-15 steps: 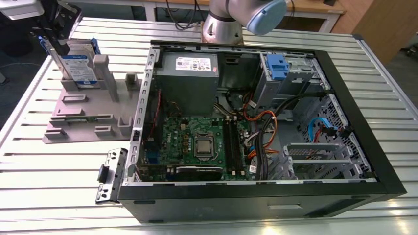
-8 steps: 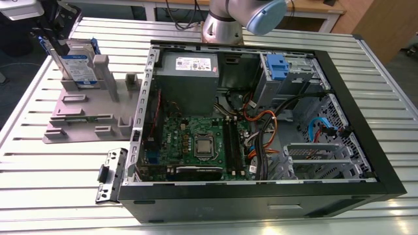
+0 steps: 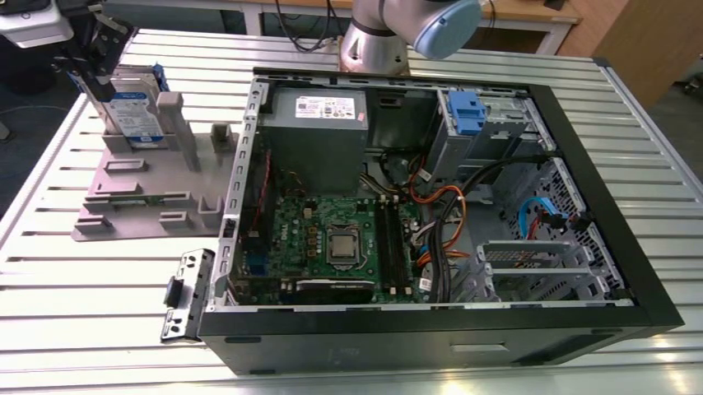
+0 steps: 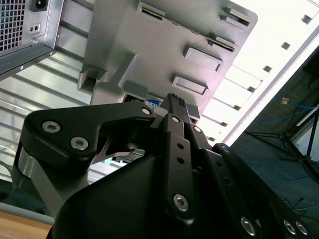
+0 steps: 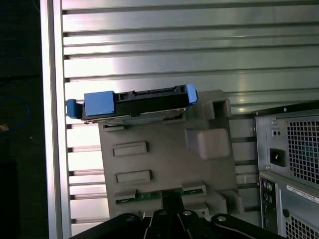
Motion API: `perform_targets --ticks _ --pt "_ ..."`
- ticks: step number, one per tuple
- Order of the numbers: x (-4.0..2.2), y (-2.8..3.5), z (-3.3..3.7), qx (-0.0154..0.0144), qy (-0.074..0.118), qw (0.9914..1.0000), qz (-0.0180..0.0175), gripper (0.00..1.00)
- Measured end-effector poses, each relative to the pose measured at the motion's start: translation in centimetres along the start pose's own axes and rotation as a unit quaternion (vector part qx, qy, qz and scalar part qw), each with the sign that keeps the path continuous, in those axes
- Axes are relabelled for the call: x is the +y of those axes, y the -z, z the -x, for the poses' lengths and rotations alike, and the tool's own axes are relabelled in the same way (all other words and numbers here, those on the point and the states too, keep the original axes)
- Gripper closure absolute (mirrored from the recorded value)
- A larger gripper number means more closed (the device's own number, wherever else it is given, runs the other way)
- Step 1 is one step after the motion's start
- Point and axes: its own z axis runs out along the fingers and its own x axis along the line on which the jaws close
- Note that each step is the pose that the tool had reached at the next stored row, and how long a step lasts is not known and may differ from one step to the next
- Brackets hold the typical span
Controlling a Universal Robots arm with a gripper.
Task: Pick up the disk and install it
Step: 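Reach for the disk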
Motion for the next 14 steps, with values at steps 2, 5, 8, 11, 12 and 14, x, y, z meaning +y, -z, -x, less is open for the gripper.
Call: perform_targets --ticks 2,5,8,11,12,14 --pt "0.11 -0.02 -0.01 0.0001 0.0 1.0 0.0 0.9" --pt "0.37 -0.05 -0.05 0.0 0.0 1.0 0.0 0.9" --pt "0.64 -0.08 -0.13 0.0 0.0 1.0 0.0 0.9" --pt "0.83 -0.11 -0.28 0.0001 0.0 1.0 0.0 0.9" --pt "0.87 -0.11 -0.33 0.0001 0.0 1.0 -0.0001 0.9" --pt "0.92 -0.14 -0.42 0.0001 0.0 1.0 0.0 0.9"
